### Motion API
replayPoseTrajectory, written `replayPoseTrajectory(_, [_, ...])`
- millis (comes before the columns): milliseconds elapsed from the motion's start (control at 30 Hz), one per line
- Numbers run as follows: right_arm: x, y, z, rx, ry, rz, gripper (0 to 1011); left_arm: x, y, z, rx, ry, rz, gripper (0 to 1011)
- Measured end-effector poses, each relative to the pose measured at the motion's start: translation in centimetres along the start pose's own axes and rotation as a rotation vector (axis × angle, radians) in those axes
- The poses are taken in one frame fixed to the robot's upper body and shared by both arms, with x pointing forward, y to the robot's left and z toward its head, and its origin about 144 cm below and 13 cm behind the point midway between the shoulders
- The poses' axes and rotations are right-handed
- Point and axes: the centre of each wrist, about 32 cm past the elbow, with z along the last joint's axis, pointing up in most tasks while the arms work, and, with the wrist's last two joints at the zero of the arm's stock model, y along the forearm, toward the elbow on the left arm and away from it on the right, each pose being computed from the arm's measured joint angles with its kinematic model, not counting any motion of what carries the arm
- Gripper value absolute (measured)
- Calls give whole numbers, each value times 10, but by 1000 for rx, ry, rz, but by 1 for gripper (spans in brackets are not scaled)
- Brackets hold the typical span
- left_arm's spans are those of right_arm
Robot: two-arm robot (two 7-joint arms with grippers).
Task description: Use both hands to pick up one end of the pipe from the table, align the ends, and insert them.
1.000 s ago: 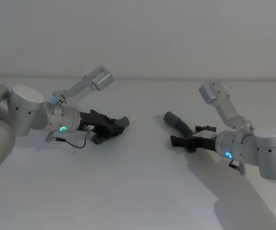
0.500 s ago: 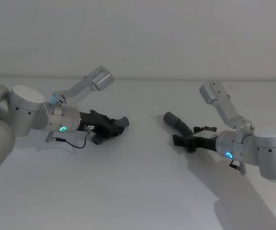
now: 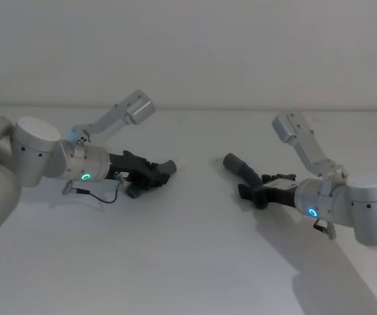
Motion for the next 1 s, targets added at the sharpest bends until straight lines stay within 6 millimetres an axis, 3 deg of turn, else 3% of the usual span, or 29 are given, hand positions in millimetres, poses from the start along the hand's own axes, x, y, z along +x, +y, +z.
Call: replayPoseTrajectory(1000, [0,0,0,-3,0,2,462,0,0,0,0,0,0,366])
